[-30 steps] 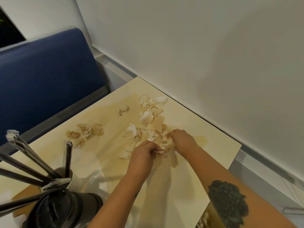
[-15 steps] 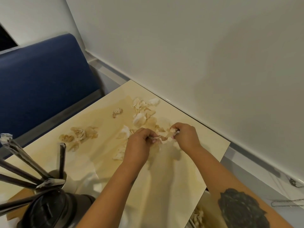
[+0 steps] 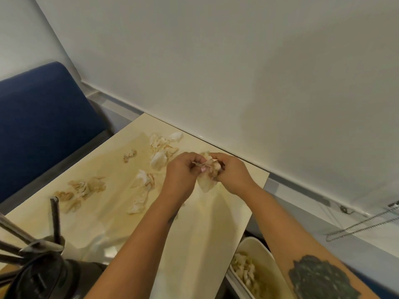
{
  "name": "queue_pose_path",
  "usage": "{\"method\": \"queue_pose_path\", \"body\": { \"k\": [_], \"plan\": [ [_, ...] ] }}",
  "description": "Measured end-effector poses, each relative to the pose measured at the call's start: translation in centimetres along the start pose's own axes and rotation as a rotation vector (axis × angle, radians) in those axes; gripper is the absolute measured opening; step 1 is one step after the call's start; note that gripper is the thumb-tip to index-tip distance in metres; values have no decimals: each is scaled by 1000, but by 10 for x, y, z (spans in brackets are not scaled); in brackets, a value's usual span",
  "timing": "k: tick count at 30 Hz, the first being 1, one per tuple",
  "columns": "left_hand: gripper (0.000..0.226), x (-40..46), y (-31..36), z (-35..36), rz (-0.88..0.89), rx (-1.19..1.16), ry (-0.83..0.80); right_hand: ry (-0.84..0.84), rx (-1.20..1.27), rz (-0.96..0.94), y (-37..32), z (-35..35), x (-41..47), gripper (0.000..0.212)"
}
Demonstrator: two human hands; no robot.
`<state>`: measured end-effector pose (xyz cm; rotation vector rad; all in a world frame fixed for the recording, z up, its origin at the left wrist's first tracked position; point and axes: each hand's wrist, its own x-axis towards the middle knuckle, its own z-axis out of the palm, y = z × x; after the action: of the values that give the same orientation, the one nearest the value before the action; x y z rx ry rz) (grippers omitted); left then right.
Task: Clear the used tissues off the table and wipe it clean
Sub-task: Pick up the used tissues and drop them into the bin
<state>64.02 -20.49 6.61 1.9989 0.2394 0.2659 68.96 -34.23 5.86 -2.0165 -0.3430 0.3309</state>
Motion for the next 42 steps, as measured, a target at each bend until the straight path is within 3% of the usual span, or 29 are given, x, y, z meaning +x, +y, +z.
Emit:
{"method": "queue_pose_path", "body": {
  "k": [4, 9, 13, 15, 19, 24, 26, 29, 35, 39, 42],
  "plan": [
    [23, -6, 12, 19, 30, -24, -63, -18, -45, 14, 2, -16, -17, 31],
    [24, -19, 26, 53, 87, -20, -141, 19, -77, 109, 14, -45, -45, 36],
    [31, -34, 32, 90, 92, -26, -250, 63, -76, 216, 34, -69, -74, 26],
    [35, -43, 30, 109, 106, 24, -313, 82, -94, 250, 47, -77, -89, 18],
    [34, -64, 17, 149, 149, 166, -444, 124, -62, 352, 83, -88, -123, 24],
    [35, -94, -8, 193, 97, 215, -661, 132, -91, 483, 131, -86, -159, 17],
    [35, -106, -19, 206, 66, 214, -739, 132, -119, 526, 150, -81, -170, 30],
    [31, -119, -40, 222, 20, 238, -806, 128, -123, 605, 179, -69, -186, 14],
    [31, -133, -86, 242, -34, 437, -908, 79, -118, 730, 224, -43, -204, 35],
    [26, -137, -102, 247, 51, 571, -1023, -7, -111, 799, 240, -34, -209, 51],
    [44, -137, -105, 250, -118, 532, -1049, -63, -65, 839, 247, -32, -213, 49]
  ]
}}
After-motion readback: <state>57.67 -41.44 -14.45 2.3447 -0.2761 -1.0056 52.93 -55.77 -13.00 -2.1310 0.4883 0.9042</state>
